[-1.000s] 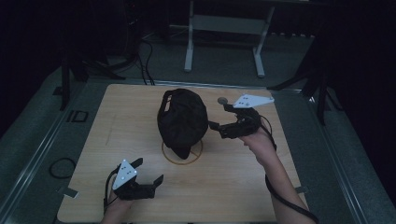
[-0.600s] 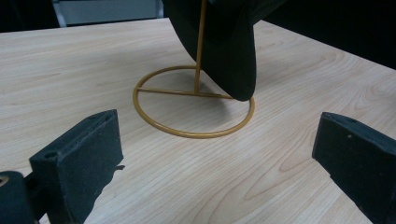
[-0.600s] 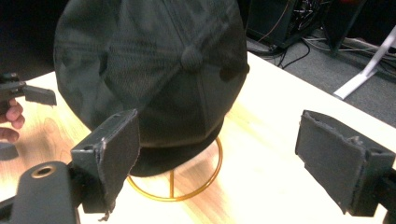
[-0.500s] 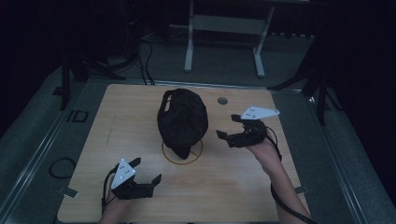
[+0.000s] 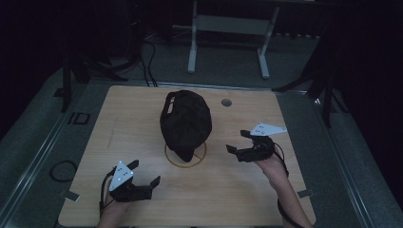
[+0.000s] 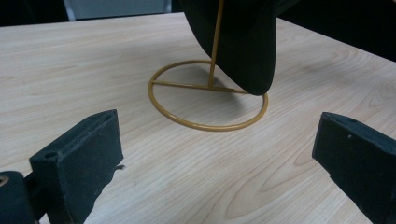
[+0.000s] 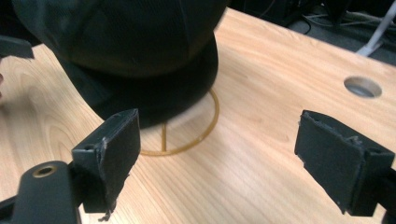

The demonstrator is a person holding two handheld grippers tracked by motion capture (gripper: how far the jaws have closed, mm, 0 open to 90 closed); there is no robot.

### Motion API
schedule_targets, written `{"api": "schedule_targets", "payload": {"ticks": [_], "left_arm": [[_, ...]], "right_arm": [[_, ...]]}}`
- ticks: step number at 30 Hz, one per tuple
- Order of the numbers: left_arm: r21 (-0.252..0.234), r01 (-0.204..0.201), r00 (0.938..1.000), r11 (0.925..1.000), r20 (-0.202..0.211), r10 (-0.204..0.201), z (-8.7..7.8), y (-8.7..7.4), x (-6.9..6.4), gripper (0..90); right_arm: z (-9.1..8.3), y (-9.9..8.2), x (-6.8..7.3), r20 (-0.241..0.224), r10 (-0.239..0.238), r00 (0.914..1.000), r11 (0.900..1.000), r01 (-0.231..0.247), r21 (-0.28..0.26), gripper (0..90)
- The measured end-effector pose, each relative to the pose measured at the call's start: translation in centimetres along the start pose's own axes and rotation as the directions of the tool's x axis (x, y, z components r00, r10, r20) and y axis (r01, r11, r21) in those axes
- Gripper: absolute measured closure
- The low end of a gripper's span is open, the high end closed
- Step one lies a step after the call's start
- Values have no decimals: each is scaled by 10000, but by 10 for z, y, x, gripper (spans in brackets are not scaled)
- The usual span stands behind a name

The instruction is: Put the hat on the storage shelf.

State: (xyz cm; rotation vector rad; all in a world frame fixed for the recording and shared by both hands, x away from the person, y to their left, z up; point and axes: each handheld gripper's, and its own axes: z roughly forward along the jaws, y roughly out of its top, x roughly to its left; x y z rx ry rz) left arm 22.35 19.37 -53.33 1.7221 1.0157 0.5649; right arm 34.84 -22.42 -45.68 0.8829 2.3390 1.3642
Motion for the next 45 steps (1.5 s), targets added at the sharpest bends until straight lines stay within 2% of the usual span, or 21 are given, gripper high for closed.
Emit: {"api": "schedule_targets", "payload": {"ticks": [7,12,17,20,25,32,42,45], "left_arm": [[191,-163,9995,9997,-266,168,-5,-4,6,21],[361,-63,9993,9993,-361,76,-8,-6,12,21],[336,-4,9979,9994,-645,25,-15,-9,18,21],[346,59,9967,9994,-812,-31,-20,-11,23,21],[447,94,9951,9990,-989,-50,-25,-15,28,21],[555,195,9924,9983,-1220,-126,-31,-20,34,21],[629,436,9858,9971,-1647,-328,-39,-26,45,21],[633,486,9833,9968,-1783,-366,-42,-28,48,21]], "right_arm": [[-4,-25,-7,227,241,9995,9997,-240,-35,141],[-11,-43,-10,390,431,9983,9990,-424,-164,140],[-16,-61,-13,432,697,9966,9975,-691,-144,140],[-20,-72,-13,604,651,9960,9977,-638,-232,140],[-27,-88,-17,871,825,9928,9966,-825,-39,140],[-41,-108,-27,1461,1247,9814,9918,-1276,105,140],[-65,-133,-39,2241,1769,9584,9828,-1843,121,140],[-72,-139,-42,2438,2015,9487,9780,-2088,41,140]]}}
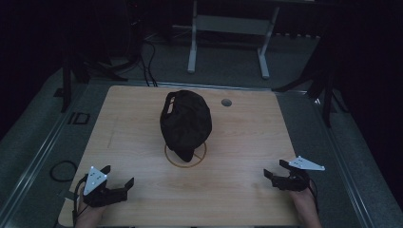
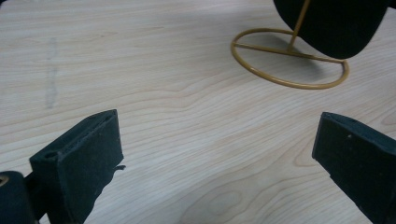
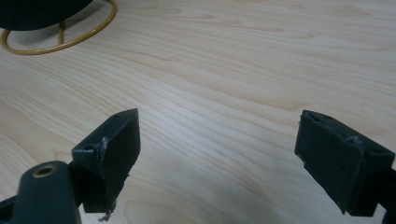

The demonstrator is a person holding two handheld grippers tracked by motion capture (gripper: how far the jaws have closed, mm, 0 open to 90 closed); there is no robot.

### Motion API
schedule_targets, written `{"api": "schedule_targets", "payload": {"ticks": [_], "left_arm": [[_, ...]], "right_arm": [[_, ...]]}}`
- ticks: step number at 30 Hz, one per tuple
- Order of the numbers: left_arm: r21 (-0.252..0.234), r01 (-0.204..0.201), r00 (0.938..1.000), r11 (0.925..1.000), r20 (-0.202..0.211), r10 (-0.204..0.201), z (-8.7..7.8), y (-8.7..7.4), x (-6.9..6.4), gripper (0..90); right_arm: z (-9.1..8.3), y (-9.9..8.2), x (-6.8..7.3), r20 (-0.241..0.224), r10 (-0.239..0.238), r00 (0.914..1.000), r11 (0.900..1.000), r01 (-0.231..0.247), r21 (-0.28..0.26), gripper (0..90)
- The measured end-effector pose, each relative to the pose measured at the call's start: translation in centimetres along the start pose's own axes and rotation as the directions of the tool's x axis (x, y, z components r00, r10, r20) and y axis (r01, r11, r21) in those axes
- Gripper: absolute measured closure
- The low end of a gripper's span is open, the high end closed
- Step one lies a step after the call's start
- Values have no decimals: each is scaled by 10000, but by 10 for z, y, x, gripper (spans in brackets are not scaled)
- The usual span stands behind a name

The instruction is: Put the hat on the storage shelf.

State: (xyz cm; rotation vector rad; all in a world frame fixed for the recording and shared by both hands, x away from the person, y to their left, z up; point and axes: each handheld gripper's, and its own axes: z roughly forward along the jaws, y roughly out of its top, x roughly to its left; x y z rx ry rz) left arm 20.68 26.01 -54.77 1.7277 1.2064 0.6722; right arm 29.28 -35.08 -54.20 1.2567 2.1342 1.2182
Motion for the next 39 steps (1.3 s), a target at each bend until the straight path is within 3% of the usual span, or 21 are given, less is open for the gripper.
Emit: {"api": "schedule_targets", "payload": {"ticks": [14,28,39], "left_arm": [[45,297,9988,9995,-403,-295,-9,-5,14,21],[-10,656,9952,9978,-723,-655,-17,-8,24,21],[-137,771,9895,9969,-1212,-782,-24,-10,31,21]], "right_arm": [[-19,-18,-16,795,804,9936,9967,-795,-148,140],[-33,-25,-27,1597,1090,9811,9938,-1042,-381,140],[-37,-29,-31,2119,1275,9689,9912,-1169,-617,140]]}}
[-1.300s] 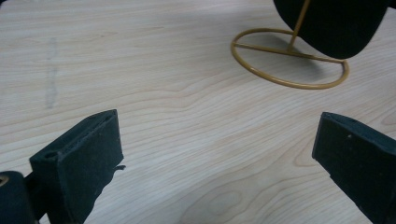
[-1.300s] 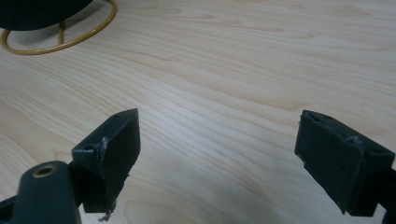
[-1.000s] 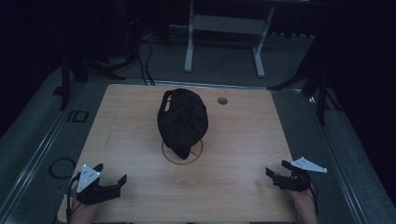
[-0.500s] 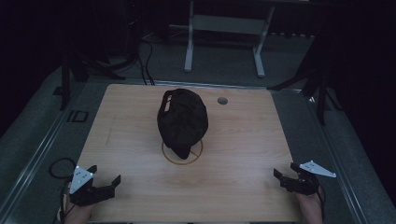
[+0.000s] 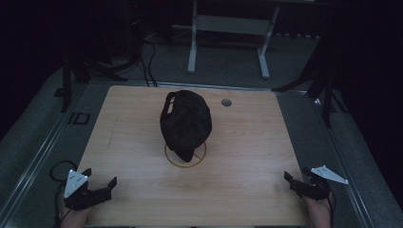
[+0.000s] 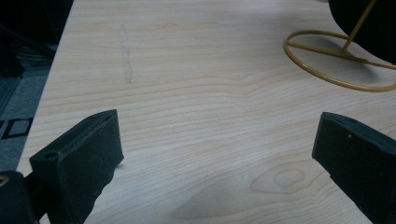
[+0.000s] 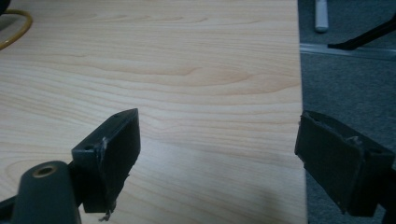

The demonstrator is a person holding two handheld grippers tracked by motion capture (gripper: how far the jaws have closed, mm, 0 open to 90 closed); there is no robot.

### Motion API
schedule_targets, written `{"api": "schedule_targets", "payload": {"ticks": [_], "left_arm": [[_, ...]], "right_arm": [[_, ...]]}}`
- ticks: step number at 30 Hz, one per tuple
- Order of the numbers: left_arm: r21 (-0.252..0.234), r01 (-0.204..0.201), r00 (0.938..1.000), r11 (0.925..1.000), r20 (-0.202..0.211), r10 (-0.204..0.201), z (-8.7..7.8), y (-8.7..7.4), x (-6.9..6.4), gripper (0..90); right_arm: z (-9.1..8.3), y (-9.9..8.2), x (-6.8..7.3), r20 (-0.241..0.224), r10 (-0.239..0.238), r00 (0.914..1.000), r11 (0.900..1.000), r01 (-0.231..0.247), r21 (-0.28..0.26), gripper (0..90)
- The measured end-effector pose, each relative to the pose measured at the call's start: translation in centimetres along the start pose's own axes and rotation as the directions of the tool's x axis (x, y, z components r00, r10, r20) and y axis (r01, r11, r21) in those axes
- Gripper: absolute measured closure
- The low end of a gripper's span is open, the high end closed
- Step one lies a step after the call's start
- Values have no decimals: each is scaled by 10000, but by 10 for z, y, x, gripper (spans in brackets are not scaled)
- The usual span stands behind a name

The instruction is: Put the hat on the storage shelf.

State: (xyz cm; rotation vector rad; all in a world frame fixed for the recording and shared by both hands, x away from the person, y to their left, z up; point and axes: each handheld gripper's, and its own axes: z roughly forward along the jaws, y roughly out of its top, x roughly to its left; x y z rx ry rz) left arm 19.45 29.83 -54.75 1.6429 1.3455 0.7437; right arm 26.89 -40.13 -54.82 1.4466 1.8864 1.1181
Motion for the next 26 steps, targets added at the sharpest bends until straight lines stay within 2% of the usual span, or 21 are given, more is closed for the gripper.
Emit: {"api": "schedule_targets", "payload": {"ticks": [5,13,17,26], "left_arm": [[59,10,9999,10000,-169,-9,0,-1,1,22],[71,-135,9997,9999,-204,137,4,-2,-2,21],[-44,-74,9994,10000,-330,73,4,-4,-3,21],[-153,-1,9992,9999,-391,-5,4,-4,-3,21]], "right_arm": [[-2,1,-2,159,150,9998,9997,-147,-208,140],[-1,1,-1,280,13,9996,9996,-5,-294,141],[0,1,1,366,-188,9992,9996,194,-182,140],[2,0,1,390,-280,9988,9996,282,-33,141]]}}
